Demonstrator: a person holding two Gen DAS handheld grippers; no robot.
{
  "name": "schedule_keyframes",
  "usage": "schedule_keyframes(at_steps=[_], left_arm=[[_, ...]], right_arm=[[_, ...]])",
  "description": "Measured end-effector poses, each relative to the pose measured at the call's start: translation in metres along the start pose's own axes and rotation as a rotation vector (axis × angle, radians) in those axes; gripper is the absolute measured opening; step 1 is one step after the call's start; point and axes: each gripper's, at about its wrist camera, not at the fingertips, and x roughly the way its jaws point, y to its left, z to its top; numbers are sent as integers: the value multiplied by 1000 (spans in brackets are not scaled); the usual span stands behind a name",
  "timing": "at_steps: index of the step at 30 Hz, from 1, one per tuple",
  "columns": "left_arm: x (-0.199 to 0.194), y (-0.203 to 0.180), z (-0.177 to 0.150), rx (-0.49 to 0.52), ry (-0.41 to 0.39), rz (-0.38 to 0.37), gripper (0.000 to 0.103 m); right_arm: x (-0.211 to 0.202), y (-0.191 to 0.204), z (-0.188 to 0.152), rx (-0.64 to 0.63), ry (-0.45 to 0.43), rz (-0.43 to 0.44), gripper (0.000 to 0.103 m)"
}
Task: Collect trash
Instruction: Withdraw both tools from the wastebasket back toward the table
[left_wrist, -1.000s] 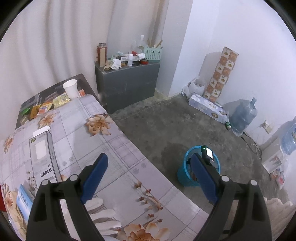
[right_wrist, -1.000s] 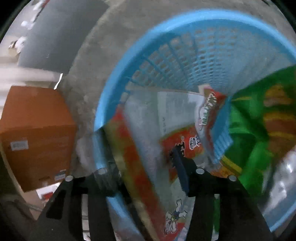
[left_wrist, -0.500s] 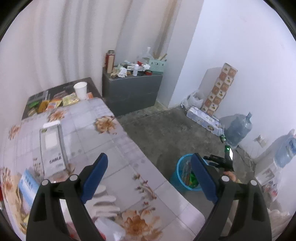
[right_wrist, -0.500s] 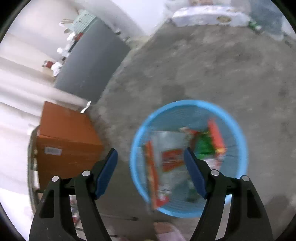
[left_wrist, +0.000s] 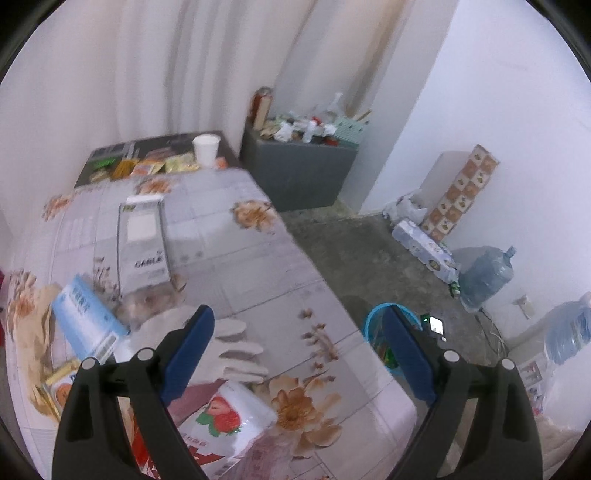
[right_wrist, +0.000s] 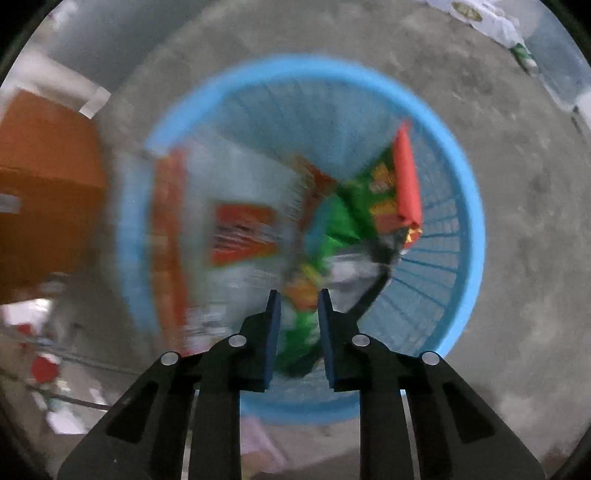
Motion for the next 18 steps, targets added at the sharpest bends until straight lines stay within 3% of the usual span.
schedule_keyframes(at_steps=[4, 6, 10, 13, 18], left_arm=[[18, 14, -4, -43, 34, 32, 90], [26, 21, -5, -61, 51, 45, 90], [32, 35, -4, -82, 61, 79, 90], [28, 40, -3, -83, 42, 99, 90], [19, 40, -4, -83, 27, 83, 90]], right_arm=[[37, -3, 16, -58, 73, -293, 12], [44, -3, 23, -64, 93, -317, 12], [24, 6, 26, -53, 14, -249, 11], [2, 20, 22, -59, -72, -187, 21], [-13, 62, 11, -173, -151, 3, 29]])
